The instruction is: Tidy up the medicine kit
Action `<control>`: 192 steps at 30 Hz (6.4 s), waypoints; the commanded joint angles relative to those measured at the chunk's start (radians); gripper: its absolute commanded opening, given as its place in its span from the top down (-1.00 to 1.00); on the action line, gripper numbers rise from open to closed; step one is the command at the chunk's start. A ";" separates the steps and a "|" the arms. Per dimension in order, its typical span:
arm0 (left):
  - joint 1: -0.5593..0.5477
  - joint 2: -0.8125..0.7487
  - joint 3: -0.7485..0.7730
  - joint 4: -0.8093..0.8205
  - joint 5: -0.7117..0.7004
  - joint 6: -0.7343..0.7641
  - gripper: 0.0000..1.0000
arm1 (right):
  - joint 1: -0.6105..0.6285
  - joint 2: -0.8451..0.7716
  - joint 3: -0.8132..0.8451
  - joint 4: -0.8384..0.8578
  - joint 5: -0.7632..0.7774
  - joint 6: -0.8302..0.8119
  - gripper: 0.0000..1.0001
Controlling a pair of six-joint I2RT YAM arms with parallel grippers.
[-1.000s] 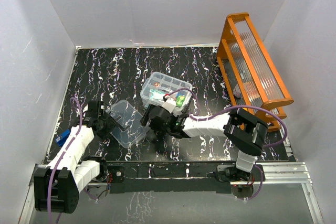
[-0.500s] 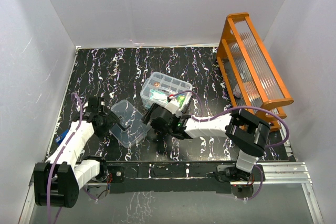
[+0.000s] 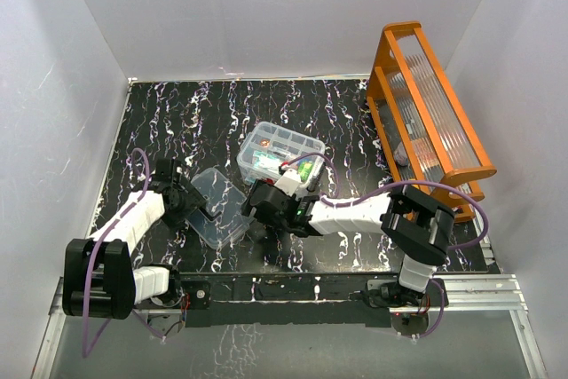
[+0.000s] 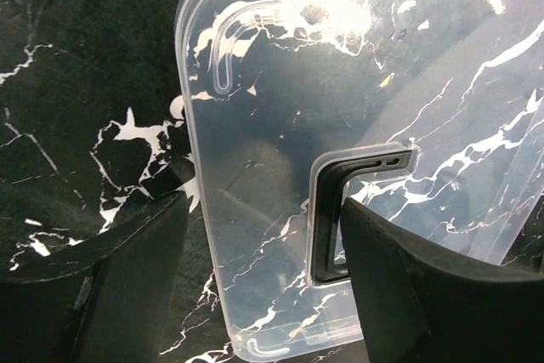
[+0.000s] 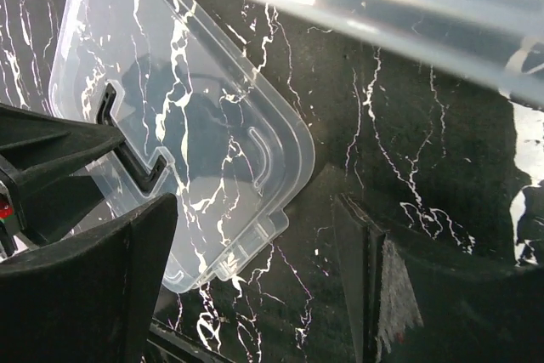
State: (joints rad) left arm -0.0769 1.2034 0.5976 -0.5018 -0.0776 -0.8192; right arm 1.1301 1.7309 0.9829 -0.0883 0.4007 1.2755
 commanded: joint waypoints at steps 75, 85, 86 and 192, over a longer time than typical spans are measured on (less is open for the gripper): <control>0.002 -0.301 0.120 -0.289 0.103 -0.035 -0.46 | 0.008 -0.270 -0.290 0.489 -0.138 0.020 0.72; 0.002 -0.332 0.394 -0.390 -0.083 0.046 -0.52 | -0.064 -0.375 -0.102 0.292 -0.244 -0.069 0.84; 0.002 -0.329 0.420 -0.395 -0.090 0.053 -0.52 | -0.083 -0.370 -0.088 0.288 -0.278 -0.058 0.85; -0.030 0.496 0.599 0.262 0.874 0.300 -0.04 | -0.856 -0.316 0.024 -0.148 -0.713 -0.417 -0.09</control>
State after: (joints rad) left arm -0.1005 1.6978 1.1728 -0.1898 0.8017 -0.5541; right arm 0.2756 1.4414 0.9512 -0.2115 -0.3988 0.8978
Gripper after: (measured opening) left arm 0.526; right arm 0.530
